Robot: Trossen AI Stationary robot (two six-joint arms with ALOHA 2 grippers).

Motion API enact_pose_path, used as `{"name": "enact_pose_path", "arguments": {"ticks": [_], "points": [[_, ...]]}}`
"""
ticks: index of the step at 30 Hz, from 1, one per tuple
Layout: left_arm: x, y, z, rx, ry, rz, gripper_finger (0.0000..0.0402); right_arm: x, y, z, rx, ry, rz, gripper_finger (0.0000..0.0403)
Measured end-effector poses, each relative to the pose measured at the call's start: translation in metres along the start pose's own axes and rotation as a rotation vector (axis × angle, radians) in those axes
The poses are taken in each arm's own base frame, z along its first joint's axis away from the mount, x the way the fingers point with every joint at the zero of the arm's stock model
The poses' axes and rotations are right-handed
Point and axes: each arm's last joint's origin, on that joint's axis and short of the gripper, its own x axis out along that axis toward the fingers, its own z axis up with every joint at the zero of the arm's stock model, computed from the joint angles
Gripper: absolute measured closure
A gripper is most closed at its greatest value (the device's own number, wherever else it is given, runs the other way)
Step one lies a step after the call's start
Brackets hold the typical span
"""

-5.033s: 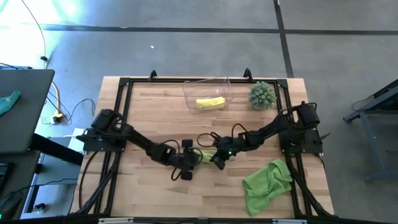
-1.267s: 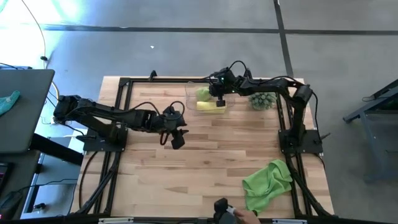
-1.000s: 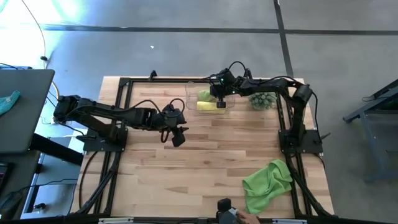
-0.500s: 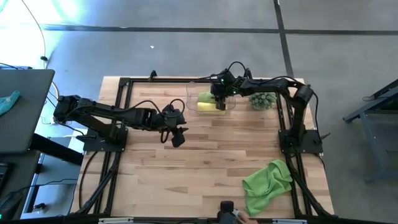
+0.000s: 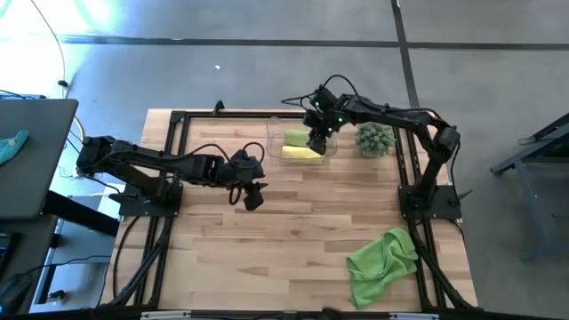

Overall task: Roll microfiber towels into tight, uniform cylinder then place into a basket
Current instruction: Fold the green microfiber towel

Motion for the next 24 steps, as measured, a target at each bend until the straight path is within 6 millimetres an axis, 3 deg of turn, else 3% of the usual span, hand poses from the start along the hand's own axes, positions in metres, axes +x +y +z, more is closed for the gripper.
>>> {"name": "enact_pose_path", "arguments": {"ticks": [6,12,18,24], "points": [[-0.001,-0.002,0.0,-0.017,-0.001,-0.006,0.0267,-0.027,0.067,-0.002,0.004,0.112,0.222,0.0238],[-0.002,-0.006,-0.002,-0.041,-0.001,-0.018,0.0267,-0.049,0.148,-0.023,-0.002,0.307,0.293,0.0245],[-0.004,-0.015,-0.004,-0.037,-0.007,-0.044,0.0267,-0.046,0.215,-0.062,0.112,0.456,0.243,0.0245],[-0.008,-0.025,-0.007,-0.009,-0.012,-0.076,0.0267,-0.028,0.268,-0.121,0.178,0.621,0.141,0.0244]]}}
